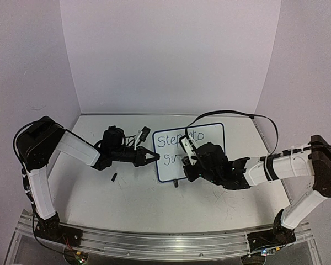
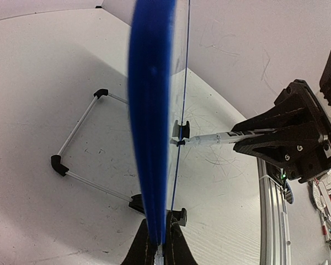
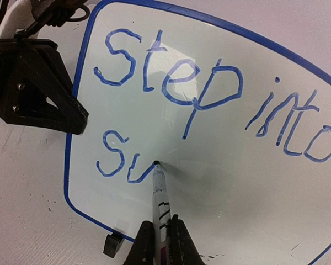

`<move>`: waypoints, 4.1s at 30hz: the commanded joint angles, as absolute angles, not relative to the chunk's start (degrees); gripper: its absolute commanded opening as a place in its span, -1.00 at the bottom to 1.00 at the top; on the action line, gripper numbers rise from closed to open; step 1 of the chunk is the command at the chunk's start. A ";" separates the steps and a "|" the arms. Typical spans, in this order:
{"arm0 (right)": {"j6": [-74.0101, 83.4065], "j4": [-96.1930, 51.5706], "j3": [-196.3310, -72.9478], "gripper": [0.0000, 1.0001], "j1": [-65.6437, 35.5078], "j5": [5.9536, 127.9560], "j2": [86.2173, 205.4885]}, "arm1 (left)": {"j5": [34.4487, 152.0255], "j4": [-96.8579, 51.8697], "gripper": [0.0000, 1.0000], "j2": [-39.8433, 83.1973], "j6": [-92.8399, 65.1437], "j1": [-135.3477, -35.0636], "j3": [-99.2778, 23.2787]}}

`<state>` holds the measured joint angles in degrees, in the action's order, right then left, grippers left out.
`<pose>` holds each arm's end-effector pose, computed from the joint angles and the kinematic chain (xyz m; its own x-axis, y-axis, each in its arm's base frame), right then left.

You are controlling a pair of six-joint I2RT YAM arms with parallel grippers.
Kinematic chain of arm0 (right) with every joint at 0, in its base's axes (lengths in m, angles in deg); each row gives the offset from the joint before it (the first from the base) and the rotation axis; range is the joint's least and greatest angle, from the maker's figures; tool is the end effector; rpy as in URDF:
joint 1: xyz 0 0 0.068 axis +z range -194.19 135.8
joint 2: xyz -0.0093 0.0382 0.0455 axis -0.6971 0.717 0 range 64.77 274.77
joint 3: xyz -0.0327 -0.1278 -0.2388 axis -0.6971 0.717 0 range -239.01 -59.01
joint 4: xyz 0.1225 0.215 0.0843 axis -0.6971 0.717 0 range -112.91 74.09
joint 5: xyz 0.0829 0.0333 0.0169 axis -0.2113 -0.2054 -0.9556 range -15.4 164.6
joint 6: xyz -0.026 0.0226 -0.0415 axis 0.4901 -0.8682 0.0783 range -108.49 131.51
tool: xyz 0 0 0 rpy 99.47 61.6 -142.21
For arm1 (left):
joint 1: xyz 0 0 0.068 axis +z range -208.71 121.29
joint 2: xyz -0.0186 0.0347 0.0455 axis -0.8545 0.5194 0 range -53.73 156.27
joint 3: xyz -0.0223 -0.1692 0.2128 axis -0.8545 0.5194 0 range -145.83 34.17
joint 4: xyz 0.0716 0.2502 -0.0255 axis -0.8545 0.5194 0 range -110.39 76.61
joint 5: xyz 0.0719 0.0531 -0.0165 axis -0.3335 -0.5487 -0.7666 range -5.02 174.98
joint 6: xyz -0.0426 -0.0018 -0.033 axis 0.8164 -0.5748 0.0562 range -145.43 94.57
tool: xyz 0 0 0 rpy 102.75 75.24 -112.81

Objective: Write a sentence on the whiteboard

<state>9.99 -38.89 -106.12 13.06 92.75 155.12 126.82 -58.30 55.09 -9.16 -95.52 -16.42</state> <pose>0.1917 0.2774 0.2040 -0.2649 -0.3651 -0.8925 -0.6425 0.7570 -0.1189 0.2896 -0.2463 0.1517 -0.5322 0.1376 -0.8353 0.8314 0.2709 -0.4851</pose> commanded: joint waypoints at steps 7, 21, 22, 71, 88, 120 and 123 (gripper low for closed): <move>9.40 -39.31 -106.47 -1.00 12.14 93.64 154.45 | 122.46 -52.65 -1.00 55.10 -12.68 -95.01 -16.63; 9.24 -38.02 -106.46 -1.00 12.12 91.64 154.51 | 122.19 -52.63 -1.00 55.14 -12.80 -95.01 -16.53; 9.24 -37.97 -106.41 -1.00 12.11 91.54 154.43 | 122.20 -52.60 -1.00 55.13 -12.85 -95.01 -16.56; 8.64 -42.27 -102.44 -1.00 9.68 85.17 149.15 | 122.13 -51.66 -1.00 55.04 -13.20 -95.01 -17.03; 7.47 -40.92 -104.04 -1.00 9.67 89.47 151.64 | 122.26 -51.11 -1.00 54.96 -13.55 -95.01 -17.38; 7.59 -36.24 -104.66 -1.00 9.72 84.13 152.97 | 121.81 -50.69 -1.00 54.80 -13.83 -95.01 -17.16; 7.49 -35.67 -104.71 -1.00 9.72 84.45 153.10 | 121.80 -50.70 -1.00 54.81 -13.83 -95.01 -17.08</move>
